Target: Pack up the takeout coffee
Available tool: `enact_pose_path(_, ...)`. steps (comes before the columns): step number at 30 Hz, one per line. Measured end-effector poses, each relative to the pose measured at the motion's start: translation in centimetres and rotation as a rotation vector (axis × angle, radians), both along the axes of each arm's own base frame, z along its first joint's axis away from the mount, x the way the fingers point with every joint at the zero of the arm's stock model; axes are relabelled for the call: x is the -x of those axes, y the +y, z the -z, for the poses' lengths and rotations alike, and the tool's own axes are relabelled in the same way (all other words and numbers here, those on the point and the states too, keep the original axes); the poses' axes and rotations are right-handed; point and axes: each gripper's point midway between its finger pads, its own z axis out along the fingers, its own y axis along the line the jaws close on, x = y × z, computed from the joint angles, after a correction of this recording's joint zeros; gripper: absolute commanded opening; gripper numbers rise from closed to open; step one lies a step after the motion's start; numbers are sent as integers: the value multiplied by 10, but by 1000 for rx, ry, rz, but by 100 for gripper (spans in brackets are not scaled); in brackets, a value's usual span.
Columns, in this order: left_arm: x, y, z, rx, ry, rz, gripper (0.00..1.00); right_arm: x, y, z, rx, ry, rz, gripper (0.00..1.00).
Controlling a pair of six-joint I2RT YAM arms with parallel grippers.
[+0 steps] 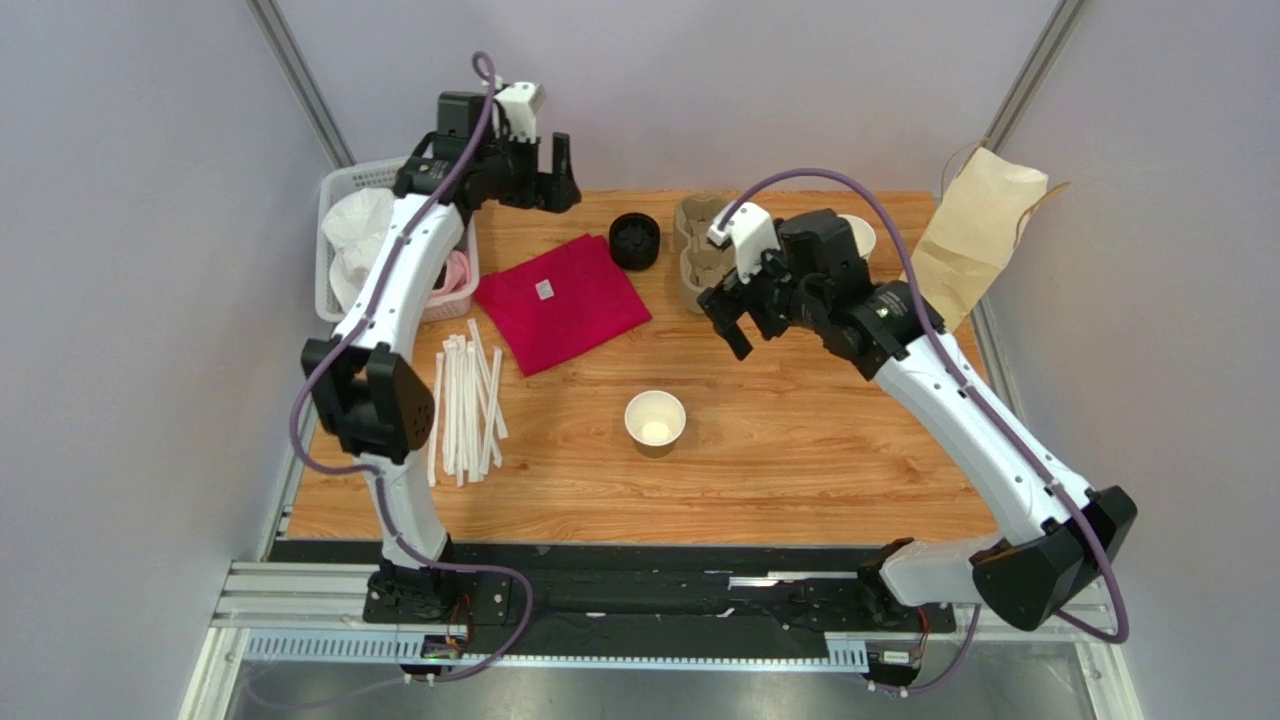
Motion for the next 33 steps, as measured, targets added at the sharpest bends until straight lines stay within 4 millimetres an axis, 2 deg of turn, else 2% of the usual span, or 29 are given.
enact_pose_path(3,-25,-21,24,-26,20,0,91,6,-20,1,-12,5,41,100)
enact_pose_path(7,-49,-42,58,-66,46,-8,84,8,-31,5,-30,26,68,100)
enact_pose_path(9,-59,-50,76,-85,57,-14,76,7,-36,11,-33,45,84,100)
enact_pose_path(11,-68,-56,95,-101,70,-22,69,7,-39,16,-34,63,95,100)
enact_pose_path(17,-85,-63,143,-128,109,-36,59,5,-41,22,-46,91,103,100)
enact_pose_path(20,-92,-65,156,-130,107,-39,58,4,-39,28,-45,111,98,100)
enact_pose_path(25,-105,-67,166,-129,85,-47,54,1,-35,38,-39,145,91,100)
enact_pose_path(33,-116,-72,178,-128,62,-52,52,0,-33,40,-47,158,88,100)
